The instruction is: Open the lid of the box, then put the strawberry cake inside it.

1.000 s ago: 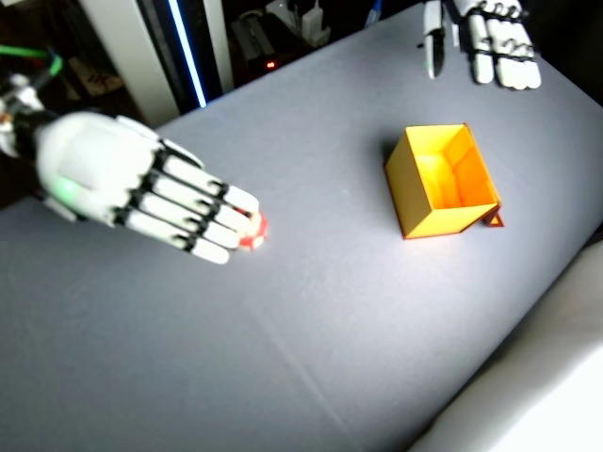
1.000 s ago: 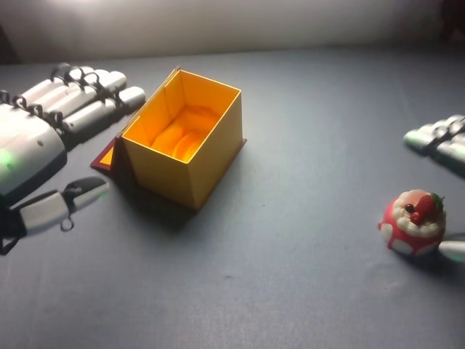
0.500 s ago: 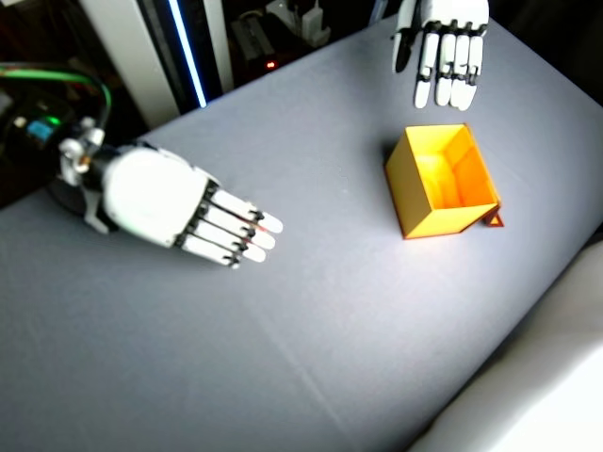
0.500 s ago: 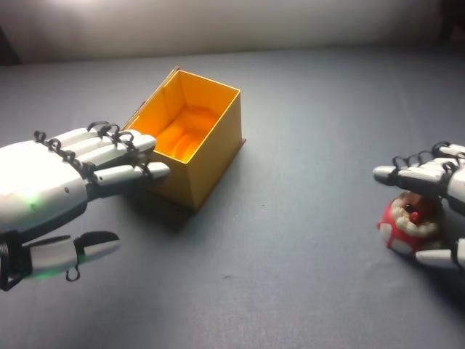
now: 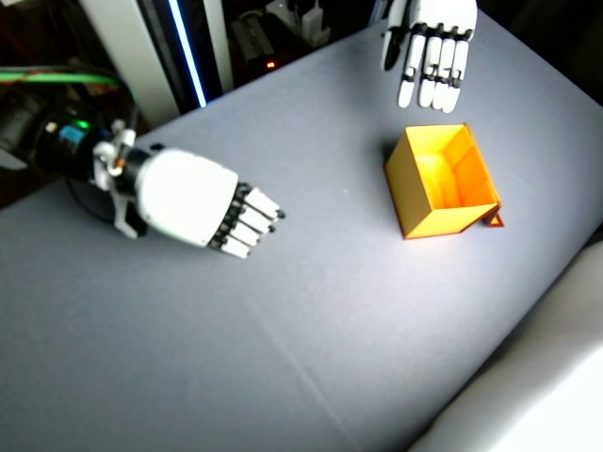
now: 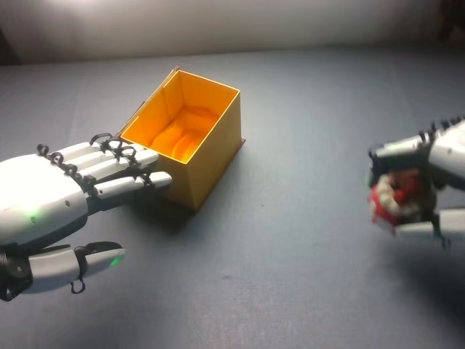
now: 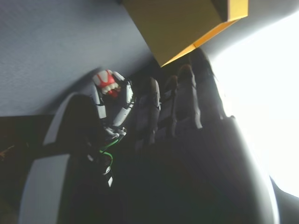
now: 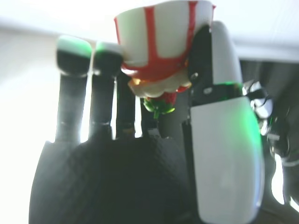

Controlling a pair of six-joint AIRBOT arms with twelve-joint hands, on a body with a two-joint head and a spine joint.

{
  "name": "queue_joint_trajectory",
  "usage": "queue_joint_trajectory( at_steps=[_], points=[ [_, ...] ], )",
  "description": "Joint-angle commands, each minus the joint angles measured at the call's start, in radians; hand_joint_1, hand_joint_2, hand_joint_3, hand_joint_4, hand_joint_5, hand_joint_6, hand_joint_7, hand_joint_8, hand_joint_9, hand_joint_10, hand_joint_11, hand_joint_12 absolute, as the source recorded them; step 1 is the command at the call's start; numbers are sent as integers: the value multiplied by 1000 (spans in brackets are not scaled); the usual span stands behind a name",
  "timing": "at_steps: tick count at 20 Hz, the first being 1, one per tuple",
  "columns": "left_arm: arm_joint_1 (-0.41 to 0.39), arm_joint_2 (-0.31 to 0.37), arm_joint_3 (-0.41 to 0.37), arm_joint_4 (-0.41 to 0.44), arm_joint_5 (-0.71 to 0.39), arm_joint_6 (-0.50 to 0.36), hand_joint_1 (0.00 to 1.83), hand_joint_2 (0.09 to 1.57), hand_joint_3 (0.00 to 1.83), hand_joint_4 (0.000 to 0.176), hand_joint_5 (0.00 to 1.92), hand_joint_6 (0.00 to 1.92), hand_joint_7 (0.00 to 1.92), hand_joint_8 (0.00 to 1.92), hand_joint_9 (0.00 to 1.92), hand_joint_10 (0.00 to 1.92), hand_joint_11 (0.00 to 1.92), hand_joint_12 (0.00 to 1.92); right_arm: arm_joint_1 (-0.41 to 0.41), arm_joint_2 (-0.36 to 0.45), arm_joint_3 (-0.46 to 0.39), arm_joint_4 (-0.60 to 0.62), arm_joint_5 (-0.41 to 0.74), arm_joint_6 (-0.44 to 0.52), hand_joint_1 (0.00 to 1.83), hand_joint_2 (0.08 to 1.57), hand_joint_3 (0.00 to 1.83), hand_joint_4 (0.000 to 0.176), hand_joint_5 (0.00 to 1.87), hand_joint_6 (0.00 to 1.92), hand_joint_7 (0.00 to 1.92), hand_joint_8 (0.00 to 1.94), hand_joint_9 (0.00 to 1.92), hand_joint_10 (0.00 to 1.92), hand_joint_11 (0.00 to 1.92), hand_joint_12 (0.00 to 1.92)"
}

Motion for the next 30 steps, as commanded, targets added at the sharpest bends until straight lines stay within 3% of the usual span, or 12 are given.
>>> queue_joint_trajectory(
  at_steps=[1, 7, 10, 12, 14, 18, 20, 22, 23, 25, 28, 30],
  points=[
    [-1, 9, -11, -7, -123, -4, 510, 1429, 0, 30, 130, 5, 0, 0, 0, 0, 0, 247, 43, 4, 8, -20, 137, 8, 1182, 1300, 0, 0, 624, 1219, 720, 1714, 902, 1891, 994, 1921],
    [0, 1, -9, 33, -108, -39, 493, 1429, 0, 39, 136, 8, 0, 0, 21, 5, 0, 334, 217, -78, 78, -112, 78, 17, 1176, 1311, 1, 0, 602, 1273, 705, 1744, 852, 1908, 911, 1921],
    [-3, -16, 0, 61, -101, -68, 491, 1421, 0, 32, 149, 5, 0, 0, 0, 0, 0, 237, 308, -150, 135, -163, 10, 18, 1143, 1277, 0, 0, 688, 1310, 710, 1564, 590, 1552, 536, 1913],
    [-7, -27, 5, 74, -96, -81, 497, 1440, 4, 22, 150, 3, 0, 0, 0, 0, 0, 290, 338, -176, 156, -176, -9, 18, 1195, 1260, 0, 0, 702, 1325, 736, 1506, 966, 1881, 1075, 1921],
    [-13, -39, 11, 100, -94, -110, 487, 1435, 0, 41, 149, 3, 0, 0, 15, 6, 0, 343, 369, -213, 189, -178, -26, 18, 1177, 1296, 3, 0, 742, 1142, 594, 1809, 663, 1919, 881, 1921],
    [-31, -46, 15, 136, -103, -132, 455, 1446, 1, 19, 159, 3, 6, 1, 28, 10, 0, 378, 419, -274, 251, -178, -46, 18, 1200, 1264, 0, 0, 709, 1145, 752, 1638, 802, 1755, 923, 1921],
    [-56, -67, 31, 174, -89, -160, 557, 1412, 0, 0, 201, 9, 39, 2, 78, 20, 0, 620, 450, -301, 283, -178, -63, 18, 1208, 1241, 0, 0, 877, 1097, 620, 1565, 464, 1573, 369, 1918],
    [-76, -89, 47, 204, -77, -183, 563, 1404, 0, 0, 189, 2, 35, 0, 78, 19, 0, 630, 474, -325, 308, -178, -79, 18, 1207, 1223, 0, 0, 856, 1032, 735, 1555, 564, 1665, 525, 1920],
    [-86, -98, 55, 219, -71, -195, 568, 1403, 0, 0, 173, 4, 5, 0, 30, 7, 0, 411, 488, -342, 323, -178, -91, 18, 1185, 1250, 2, 0, 886, 1157, 560, 1561, 275, 1603, 220, 1921],
    [-94, -104, 61, 235, -64, -207, 568, 1397, 4, 0, 203, 10, 12, 0, 39, 8, 0, 434, 508, -368, 341, -186, -109, 18, 1139, 1214, 0, 0, 806, 1248, 1187, 1850, 1345, 1908, 1450, 1921],
    [-104, -113, 71, 261, -53, -229, 544, 1401, 1, 0, 219, 7, 20, 1, 64, 12, 0, 574, 531, -419, 374, -199, -139, 18, 1119, 1209, 0, 0, 802, 1247, 1028, 1883, 1237, 1920, 1410, 1921],
    [-117, -125, 82, 289, -40, -251, 408, 1451, 3, 0, 210, 10, 41, 7, 71, 8, 0, 501, 534, -451, 392, -201, -149, 18, 1210, 1237, 0, 0, 712, 1144, 844, 1521, 924, 1593, 921, 1853]
  ],
)
